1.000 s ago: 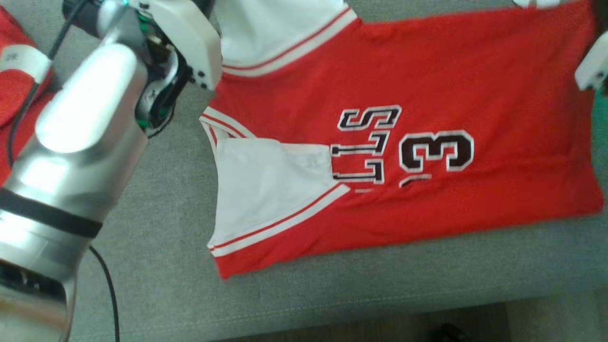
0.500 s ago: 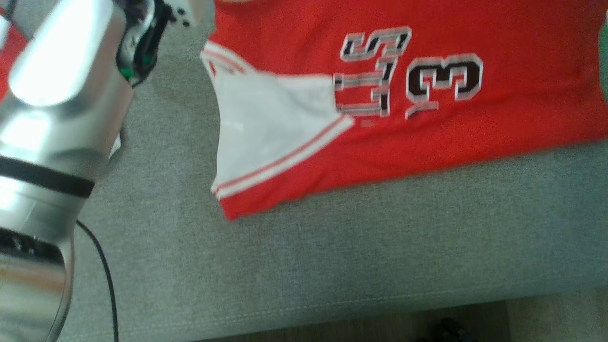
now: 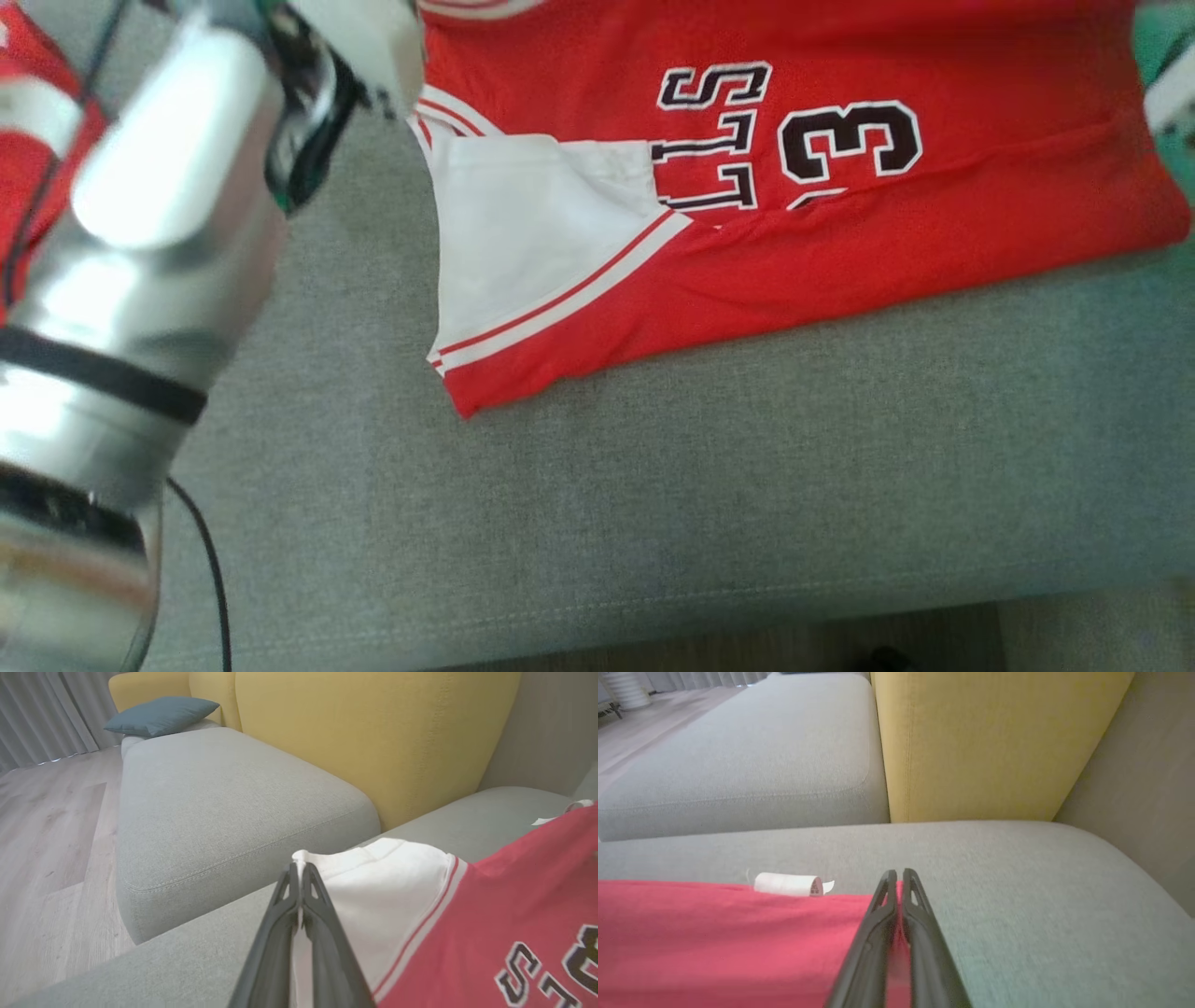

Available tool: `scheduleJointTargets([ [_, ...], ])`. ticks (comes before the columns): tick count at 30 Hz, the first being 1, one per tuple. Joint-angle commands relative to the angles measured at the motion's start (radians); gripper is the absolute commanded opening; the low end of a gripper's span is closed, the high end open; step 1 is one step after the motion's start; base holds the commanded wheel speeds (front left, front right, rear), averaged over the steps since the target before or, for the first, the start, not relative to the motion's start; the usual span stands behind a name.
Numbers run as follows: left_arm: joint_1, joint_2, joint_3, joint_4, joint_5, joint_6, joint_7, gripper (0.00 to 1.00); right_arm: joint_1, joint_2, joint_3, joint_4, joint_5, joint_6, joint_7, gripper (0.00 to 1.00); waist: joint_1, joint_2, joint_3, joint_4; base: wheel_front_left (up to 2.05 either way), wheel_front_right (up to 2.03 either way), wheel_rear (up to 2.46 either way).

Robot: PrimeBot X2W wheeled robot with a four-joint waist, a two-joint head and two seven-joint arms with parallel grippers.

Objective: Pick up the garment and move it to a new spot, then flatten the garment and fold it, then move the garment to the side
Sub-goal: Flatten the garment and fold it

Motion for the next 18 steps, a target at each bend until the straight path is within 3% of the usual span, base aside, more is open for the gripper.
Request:
scheduleJointTargets([
  [1,-0.005,0.05,0.017,-0.043,0.01,-0.002,-0.001,0.0,0.034,-0.03,0.016,-0.027,0.021,0.006,0.013,0.0,0.0,0.0,-0.024,0.007,0.0,0.0,0.0],
  [6,0.085,0.112,-0.021,-0.158,0.031,0.015,0.033,0.0,0.106,-0.069,0.049,-0.047,0.083,0.006,0.077,0.0,0.0,0.0,-0.073,0.015,0.0,0.0,0.0],
  [11,0.225,0.187,-0.069,-0.373,0.032,0.053,0.123,0.0,0.194,-0.106,0.095,-0.075,0.143,0.006,0.183,0.0,0.0,0.0,-0.129,0.024,0.0,0.0,0.0],
  [18,0.346,0.257,-0.105,-0.556,0.023,0.096,0.203,0.0,0.251,-0.15,0.14,-0.099,0.165,0.006,0.272,0.0,0.0,0.0,-0.171,0.026,0.0,0.0,0.0],
])
